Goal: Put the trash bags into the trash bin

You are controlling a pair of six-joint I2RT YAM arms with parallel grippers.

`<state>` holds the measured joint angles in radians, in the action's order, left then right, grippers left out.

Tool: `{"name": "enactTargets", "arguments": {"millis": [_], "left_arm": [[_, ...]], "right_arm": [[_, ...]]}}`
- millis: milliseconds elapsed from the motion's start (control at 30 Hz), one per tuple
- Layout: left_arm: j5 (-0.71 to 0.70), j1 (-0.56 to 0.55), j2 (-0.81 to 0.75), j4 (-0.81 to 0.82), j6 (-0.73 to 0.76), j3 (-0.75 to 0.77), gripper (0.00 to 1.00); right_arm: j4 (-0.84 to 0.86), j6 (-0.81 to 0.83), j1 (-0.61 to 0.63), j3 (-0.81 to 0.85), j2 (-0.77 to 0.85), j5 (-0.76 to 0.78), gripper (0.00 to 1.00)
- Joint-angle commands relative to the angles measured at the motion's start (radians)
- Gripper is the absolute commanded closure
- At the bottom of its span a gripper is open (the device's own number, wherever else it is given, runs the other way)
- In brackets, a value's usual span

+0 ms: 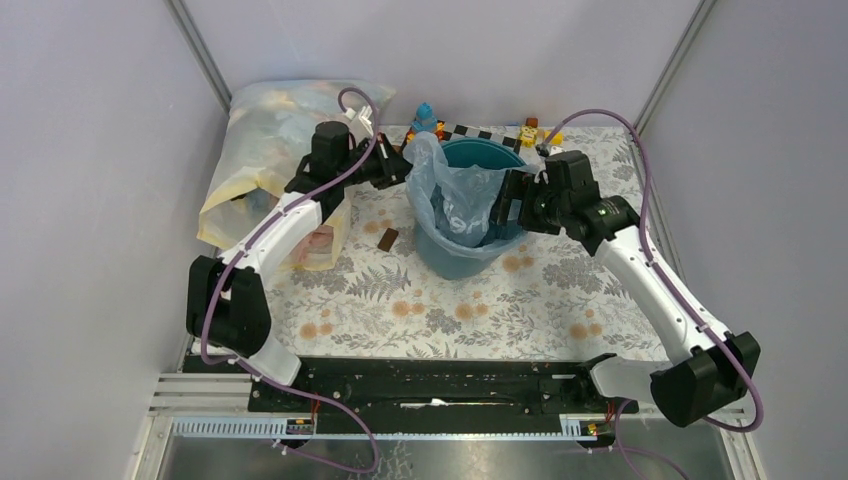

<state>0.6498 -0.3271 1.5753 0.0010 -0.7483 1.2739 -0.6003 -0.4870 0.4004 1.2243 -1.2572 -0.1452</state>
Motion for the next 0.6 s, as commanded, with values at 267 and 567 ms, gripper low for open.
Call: {"name": "enactTargets", "arguments": {"millis": [267, 567], "left_arm": [[-0.071, 0.011, -0.028, -0.041, 0.046, -0.029, 0.96], [-0.124, 0.080, -0.099, -0.004, 0.016, -0.135, 0.96]], "right_arm": [[0.000, 0.277, 0.017, 0.099, 0.155, 0.274, 0.00], [0.070, 0.248, 0.017, 0.092, 0.158, 0.269, 0.00]]}}
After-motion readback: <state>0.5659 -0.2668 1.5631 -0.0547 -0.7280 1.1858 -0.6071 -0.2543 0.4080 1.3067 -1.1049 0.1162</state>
